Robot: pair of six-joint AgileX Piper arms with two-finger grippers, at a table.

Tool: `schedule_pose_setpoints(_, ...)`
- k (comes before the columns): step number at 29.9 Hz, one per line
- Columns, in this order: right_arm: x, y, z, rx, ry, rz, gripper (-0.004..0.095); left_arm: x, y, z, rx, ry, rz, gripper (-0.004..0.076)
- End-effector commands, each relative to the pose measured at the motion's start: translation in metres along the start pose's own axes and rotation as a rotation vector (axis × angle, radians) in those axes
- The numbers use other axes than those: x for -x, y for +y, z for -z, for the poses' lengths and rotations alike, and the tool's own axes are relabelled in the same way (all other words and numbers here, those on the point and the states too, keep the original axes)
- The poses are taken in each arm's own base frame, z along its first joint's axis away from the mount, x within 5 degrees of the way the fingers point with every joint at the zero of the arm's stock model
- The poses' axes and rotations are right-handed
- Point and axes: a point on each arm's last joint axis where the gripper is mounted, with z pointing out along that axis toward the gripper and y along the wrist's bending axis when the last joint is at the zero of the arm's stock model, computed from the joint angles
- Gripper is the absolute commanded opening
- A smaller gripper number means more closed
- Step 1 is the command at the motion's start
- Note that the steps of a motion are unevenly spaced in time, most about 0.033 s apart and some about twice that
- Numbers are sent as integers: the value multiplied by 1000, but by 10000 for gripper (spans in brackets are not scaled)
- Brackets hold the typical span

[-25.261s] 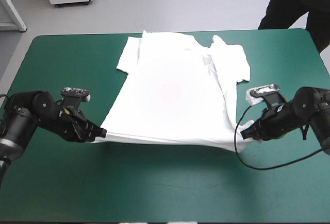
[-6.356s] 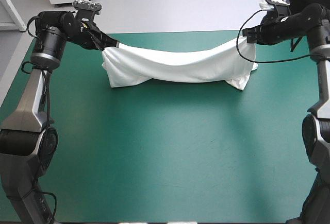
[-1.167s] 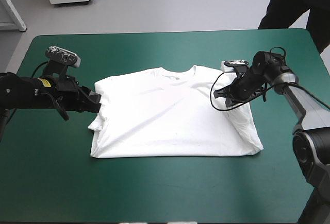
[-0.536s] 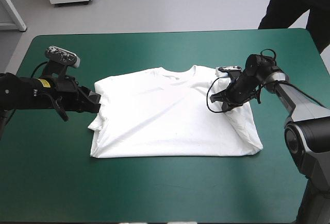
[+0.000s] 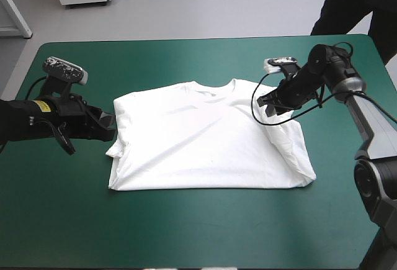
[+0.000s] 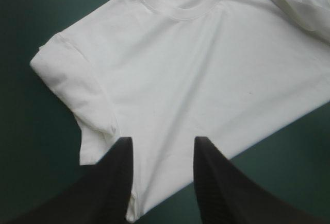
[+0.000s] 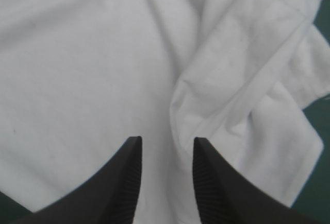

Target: Fold the cloth

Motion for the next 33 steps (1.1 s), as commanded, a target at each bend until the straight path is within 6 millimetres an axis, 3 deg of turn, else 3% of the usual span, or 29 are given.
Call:
schedule_pose_setpoints(1,-7,8,66,-20,-153,3,480,-4,-6,26,44,-46,11,289)
schedule_pose_setpoints(6,-32,21,118,-89,-262,17,504,-16,-5,35,116,-41,35,292)
schedule_pose_setpoints(11,-70,33,144,-172,-295,13,504,-43,-3,12,102,64,85,295)
schedule_pose_setpoints(18,-133,44,145,-269,-290,-2,504,-87,5,-41,75,291,129,384)
schedule_pose_setpoints(23,-163,54,139,-290,-282,16,503,-100,17,-74,101,367,136,447)
schedule_pose_setpoints(33,-169,63,137,-309,-269,49,504,-98,34,-132,55,482,136,454)
